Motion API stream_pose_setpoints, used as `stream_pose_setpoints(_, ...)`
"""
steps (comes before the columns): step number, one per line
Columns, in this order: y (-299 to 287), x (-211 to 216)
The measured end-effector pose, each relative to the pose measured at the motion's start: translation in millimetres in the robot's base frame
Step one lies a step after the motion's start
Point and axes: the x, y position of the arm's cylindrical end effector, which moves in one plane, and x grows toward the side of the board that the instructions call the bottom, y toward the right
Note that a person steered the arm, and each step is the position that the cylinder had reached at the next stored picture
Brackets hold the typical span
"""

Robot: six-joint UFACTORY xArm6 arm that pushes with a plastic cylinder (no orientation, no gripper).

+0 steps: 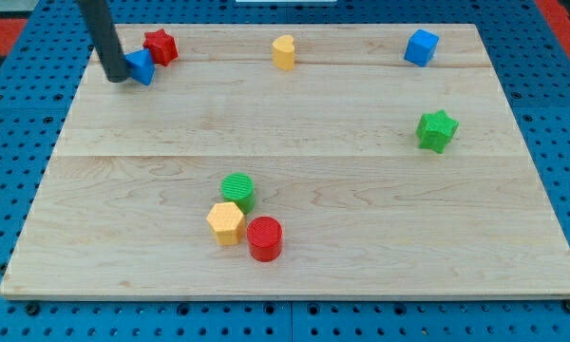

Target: Move the blue triangle along with the red star towards the bottom

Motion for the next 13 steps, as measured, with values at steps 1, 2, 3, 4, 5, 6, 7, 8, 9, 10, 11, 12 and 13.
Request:
stream_pose_setpoints(1,-2,-31)
stream_pose_setpoints(2,24,-83)
stream_pose_setpoints(3,99,-105)
stream_pose_setpoints(4,112,-63)
stream_pose_setpoints(5,88,-29)
stream_pose_setpoints(6,134,-44)
stream_pose_setpoints(7,143,-90)
stream_pose_setpoints(8,97,-89)
stream_pose_setpoints(9,60,-66)
stream_pose_setpoints(10,27,-42)
stream_pose_setpoints(11,8,-26)
stream_pose_setpoints(12,8,-15)
stream_pose_setpoints(13,6,12)
